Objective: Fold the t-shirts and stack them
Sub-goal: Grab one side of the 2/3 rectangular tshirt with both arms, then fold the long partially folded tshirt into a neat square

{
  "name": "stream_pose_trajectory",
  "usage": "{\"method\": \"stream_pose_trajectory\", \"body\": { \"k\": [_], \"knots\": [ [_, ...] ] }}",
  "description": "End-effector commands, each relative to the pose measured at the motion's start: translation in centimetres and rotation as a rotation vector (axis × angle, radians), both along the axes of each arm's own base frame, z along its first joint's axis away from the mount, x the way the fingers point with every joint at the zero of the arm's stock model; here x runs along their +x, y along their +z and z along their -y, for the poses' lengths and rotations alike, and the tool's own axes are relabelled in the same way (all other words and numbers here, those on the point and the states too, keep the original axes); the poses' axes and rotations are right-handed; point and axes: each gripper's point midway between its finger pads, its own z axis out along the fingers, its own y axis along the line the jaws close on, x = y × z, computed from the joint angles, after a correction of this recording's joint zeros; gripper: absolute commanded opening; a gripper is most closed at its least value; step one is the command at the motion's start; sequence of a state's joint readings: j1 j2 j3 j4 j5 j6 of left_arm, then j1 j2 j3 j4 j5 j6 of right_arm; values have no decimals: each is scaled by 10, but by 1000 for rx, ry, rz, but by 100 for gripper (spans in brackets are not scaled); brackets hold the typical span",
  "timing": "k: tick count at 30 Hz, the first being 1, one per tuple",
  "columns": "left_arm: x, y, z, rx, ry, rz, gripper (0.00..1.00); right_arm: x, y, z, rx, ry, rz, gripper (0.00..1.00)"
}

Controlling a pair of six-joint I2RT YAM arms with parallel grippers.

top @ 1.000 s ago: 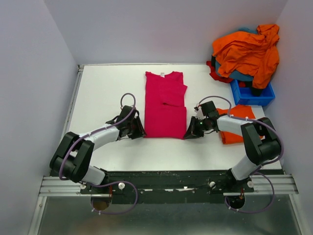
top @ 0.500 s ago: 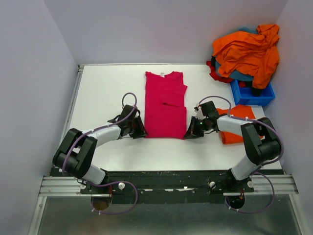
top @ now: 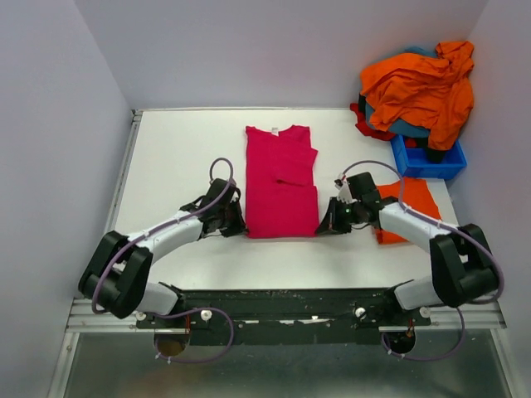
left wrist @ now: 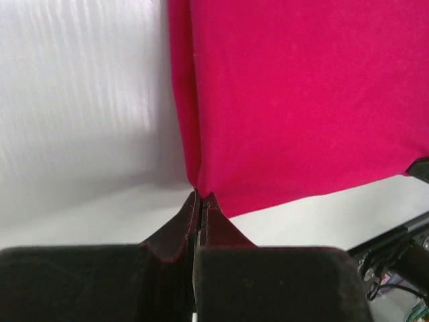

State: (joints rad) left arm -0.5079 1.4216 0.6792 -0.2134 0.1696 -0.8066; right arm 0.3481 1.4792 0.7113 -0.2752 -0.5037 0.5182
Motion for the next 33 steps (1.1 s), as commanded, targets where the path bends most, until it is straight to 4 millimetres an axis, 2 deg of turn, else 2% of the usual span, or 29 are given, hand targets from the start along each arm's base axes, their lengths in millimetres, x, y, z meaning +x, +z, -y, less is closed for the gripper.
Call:
{"method": "stream_pose_trajectory", "body": {
  "k": [1,5,7,9,12,14,17,20,24,27,30,33],
  "knots": [
    [-19,31,-6,49,-37,17,0,-28,21,11,-19,33,21,1],
    [-31,59,-4,22,-54,52,0,-40,49,16,-6,36,75,1],
    [-33,70,-6,21,-55,68,0,-39,67,17,-4,31,109,1],
    [-28,85,-7,26,-53,98,0,-31,78,21,-26,1,138,1],
    [-9,104,-11,62,-46,138,0,-7,94,20,-60,-7,178,1],
    [13,117,-11,69,-43,162,0,12,99,17,-78,-6,179,1],
    [45,125,-12,71,-30,183,0,51,108,13,-84,-29,196,1],
    [86,129,-15,85,12,202,0,93,119,6,-58,-45,200,1],
    [146,135,-16,74,62,215,0,150,118,3,-73,-79,178,1],
    [192,130,-14,64,101,227,0,190,115,5,-65,-109,170,1],
    [233,115,-14,53,130,210,0,227,112,4,-43,-128,173,1],
    [272,101,-16,31,161,197,0,263,87,9,-32,-159,129,1]
  ]
}}
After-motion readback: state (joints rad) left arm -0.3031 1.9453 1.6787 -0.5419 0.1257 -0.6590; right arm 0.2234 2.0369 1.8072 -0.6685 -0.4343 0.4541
